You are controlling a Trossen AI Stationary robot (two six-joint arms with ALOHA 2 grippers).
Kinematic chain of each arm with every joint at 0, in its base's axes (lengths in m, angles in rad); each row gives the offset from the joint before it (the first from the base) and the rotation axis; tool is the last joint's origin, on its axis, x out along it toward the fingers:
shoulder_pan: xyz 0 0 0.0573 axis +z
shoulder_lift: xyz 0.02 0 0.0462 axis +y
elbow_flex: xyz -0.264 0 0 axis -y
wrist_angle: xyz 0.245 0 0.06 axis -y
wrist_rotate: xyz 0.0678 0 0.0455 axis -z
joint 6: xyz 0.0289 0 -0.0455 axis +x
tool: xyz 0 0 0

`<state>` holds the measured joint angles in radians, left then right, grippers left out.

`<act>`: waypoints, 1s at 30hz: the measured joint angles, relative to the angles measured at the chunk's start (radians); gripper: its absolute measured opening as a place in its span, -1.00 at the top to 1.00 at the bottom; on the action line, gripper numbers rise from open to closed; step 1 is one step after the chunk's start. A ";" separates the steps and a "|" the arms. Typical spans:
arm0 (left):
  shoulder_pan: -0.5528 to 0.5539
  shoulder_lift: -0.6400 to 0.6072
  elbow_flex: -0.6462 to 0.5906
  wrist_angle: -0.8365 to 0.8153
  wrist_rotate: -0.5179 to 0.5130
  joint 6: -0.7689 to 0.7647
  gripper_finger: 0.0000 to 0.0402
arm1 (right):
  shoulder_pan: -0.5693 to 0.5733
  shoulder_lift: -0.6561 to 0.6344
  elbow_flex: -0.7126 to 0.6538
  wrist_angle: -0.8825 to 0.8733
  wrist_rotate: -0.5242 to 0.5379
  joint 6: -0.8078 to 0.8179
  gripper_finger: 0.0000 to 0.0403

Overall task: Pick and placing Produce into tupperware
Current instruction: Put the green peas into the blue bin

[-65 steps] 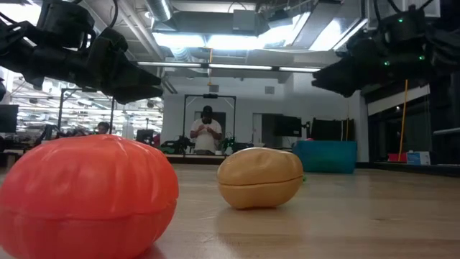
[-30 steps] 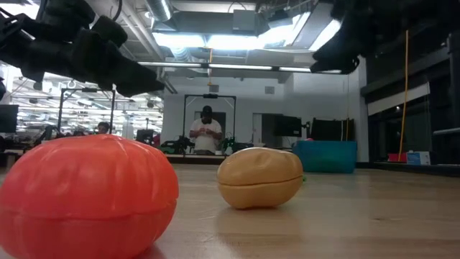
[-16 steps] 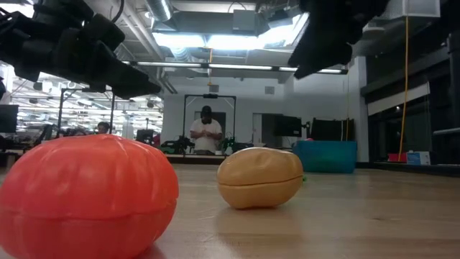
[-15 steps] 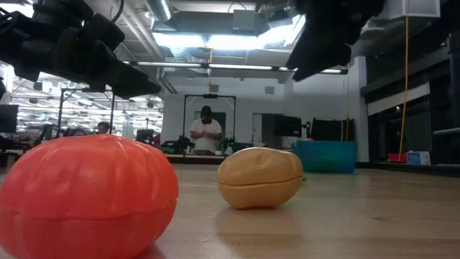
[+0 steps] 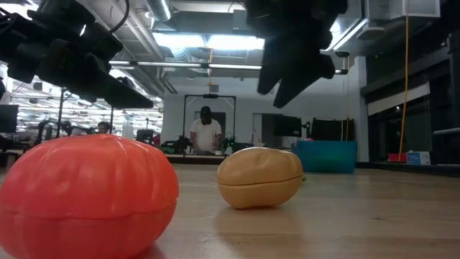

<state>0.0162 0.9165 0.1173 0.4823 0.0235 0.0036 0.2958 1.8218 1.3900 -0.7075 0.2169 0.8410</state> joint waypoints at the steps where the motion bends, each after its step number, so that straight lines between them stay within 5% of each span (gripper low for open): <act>1: 0.000 0.000 0.000 -0.003 0.000 0.000 -0.43 | -0.003 0.017 0.015 -0.003 -0.001 0.015 -0.13; 13: 0.000 0.000 0.000 -0.005 0.000 0.034 -0.43 | -0.078 0.155 0.058 -0.120 -0.001 0.173 -0.13; 30: 0.001 0.000 0.000 -0.039 0.000 0.035 -0.43 | -0.090 0.182 0.058 -0.088 0.000 0.171 -0.13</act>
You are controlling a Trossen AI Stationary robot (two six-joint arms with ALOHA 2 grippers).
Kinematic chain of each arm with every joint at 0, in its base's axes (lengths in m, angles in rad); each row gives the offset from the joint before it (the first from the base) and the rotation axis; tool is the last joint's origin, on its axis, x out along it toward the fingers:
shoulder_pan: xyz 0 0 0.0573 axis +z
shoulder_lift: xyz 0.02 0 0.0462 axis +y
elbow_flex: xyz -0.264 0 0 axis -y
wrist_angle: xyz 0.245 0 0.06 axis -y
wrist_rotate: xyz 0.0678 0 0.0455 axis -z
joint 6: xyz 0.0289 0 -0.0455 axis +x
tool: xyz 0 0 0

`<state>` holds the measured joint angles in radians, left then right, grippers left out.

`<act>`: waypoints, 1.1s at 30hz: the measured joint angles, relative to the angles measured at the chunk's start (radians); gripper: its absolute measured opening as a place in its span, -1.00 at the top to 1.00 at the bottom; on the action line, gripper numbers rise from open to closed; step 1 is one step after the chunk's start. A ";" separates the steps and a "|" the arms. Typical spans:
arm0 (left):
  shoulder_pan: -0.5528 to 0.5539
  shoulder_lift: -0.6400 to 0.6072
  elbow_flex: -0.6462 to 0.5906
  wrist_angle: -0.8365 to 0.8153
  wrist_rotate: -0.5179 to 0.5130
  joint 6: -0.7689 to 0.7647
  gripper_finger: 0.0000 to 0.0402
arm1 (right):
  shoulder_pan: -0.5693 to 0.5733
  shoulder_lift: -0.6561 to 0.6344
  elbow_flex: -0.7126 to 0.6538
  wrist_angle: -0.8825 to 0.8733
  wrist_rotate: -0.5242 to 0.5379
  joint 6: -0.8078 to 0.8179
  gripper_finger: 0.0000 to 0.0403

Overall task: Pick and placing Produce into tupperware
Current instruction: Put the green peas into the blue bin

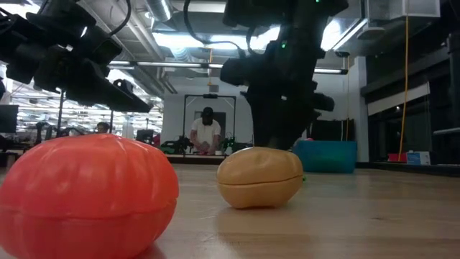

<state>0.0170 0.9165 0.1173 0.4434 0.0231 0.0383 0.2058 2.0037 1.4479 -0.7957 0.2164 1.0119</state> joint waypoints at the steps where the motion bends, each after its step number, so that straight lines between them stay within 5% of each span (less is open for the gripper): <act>1: 0.000 0.000 0.000 -0.004 0.000 0.000 -0.43 | 0.000 0.005 0.000 0.003 0.000 -0.001 -0.13; 22: 0.000 0.000 0.000 -0.011 0.000 0.000 -0.43 | 0.001 0.143 0.004 0.024 0.005 -0.057 -0.11; 33: 0.000 0.000 0.000 -0.011 0.000 0.000 -0.43 | 0.002 0.138 0.002 0.032 -0.001 -0.086 0.38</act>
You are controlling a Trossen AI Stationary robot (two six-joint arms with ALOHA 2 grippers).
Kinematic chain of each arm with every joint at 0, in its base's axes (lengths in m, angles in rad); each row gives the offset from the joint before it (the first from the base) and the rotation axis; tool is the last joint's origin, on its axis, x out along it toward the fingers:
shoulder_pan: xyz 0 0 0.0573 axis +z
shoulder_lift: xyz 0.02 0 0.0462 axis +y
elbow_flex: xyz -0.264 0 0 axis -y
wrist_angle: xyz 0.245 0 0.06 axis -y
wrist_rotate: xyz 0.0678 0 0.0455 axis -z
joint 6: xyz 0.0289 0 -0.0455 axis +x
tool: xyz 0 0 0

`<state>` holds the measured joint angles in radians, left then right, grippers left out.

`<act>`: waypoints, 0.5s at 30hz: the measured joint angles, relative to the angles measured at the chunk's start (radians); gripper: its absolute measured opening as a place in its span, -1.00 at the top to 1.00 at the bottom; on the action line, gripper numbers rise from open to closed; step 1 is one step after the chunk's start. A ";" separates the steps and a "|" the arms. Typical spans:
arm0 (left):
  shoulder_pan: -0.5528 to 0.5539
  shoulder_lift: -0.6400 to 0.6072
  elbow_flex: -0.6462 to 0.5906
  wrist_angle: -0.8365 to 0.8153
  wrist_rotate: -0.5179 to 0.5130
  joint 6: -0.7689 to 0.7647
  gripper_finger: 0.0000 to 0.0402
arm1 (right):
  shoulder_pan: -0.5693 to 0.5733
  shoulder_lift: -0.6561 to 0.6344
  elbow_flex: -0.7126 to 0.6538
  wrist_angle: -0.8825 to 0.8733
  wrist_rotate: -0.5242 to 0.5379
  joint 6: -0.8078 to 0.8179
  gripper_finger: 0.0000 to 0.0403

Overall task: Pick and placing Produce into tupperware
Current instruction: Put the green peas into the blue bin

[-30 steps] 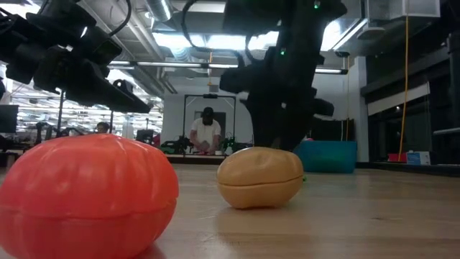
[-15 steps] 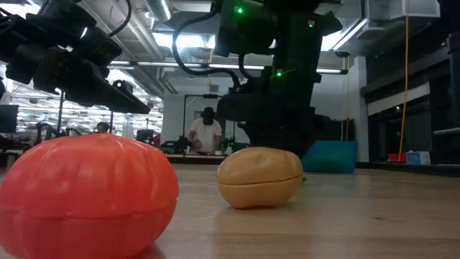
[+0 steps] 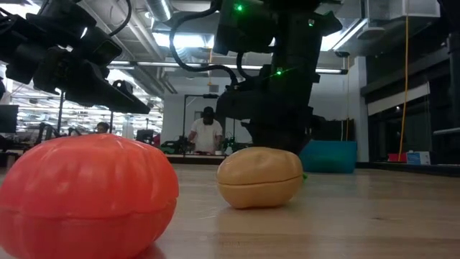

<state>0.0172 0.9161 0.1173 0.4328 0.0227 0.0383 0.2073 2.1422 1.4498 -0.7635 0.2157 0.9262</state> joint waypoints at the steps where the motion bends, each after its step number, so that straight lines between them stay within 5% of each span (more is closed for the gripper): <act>1: 0.000 0.000 0.000 0.000 0.000 0.000 -0.43 | 0.000 0.000 0.000 0.000 0.000 -0.004 0.38; 15: 0.000 0.000 0.000 -0.006 0.000 0.000 -0.43 | -0.003 -0.076 -0.013 -0.089 0.015 -0.049 0.38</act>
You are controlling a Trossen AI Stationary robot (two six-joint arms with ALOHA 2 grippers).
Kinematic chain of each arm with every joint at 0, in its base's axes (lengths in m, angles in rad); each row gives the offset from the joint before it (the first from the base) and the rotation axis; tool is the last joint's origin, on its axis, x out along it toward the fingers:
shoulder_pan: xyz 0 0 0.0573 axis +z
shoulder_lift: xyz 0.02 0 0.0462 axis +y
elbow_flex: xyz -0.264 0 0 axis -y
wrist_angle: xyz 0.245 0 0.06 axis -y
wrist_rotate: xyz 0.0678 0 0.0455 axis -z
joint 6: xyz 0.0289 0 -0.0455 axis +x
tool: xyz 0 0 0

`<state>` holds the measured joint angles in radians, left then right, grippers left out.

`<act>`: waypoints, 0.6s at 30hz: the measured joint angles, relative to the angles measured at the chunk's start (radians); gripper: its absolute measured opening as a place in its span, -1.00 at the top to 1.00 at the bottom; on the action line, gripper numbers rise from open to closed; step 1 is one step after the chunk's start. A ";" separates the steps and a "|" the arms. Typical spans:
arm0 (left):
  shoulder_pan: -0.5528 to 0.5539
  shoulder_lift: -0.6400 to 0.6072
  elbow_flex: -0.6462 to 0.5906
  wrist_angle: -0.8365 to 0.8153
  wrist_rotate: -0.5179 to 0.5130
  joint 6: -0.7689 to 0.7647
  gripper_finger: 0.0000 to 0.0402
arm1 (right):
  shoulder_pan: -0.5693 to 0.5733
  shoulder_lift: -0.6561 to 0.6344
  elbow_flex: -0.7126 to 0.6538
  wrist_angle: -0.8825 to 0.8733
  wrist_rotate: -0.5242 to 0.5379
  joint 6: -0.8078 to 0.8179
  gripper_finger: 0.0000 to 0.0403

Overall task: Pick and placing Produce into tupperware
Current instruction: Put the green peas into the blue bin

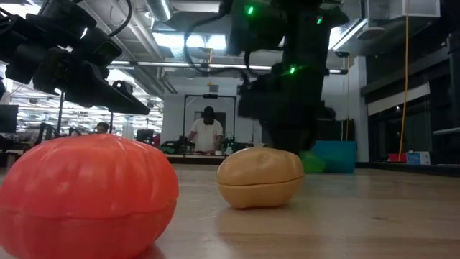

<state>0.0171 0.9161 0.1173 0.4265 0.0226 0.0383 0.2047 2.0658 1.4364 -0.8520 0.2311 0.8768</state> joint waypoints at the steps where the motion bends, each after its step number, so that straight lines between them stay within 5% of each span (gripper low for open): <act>1: 0.000 0.000 0.000 0.000 0.000 0.000 -0.43 | 0.000 -0.013 0.000 -0.019 0.017 0.000 0.38; 8: 0.000 0.000 0.000 -0.001 0.000 0.024 -0.43 | 0.013 -0.133 0.003 -0.157 0.084 0.011 0.38; 18: 0.001 0.000 0.000 -0.001 -0.012 0.025 -0.43 | 0.148 -0.370 -0.043 -0.347 0.413 0.139 0.38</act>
<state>0.0185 0.9162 0.1173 0.4256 0.0105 0.0631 0.3530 1.6956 1.3931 -1.1994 0.6444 1.0159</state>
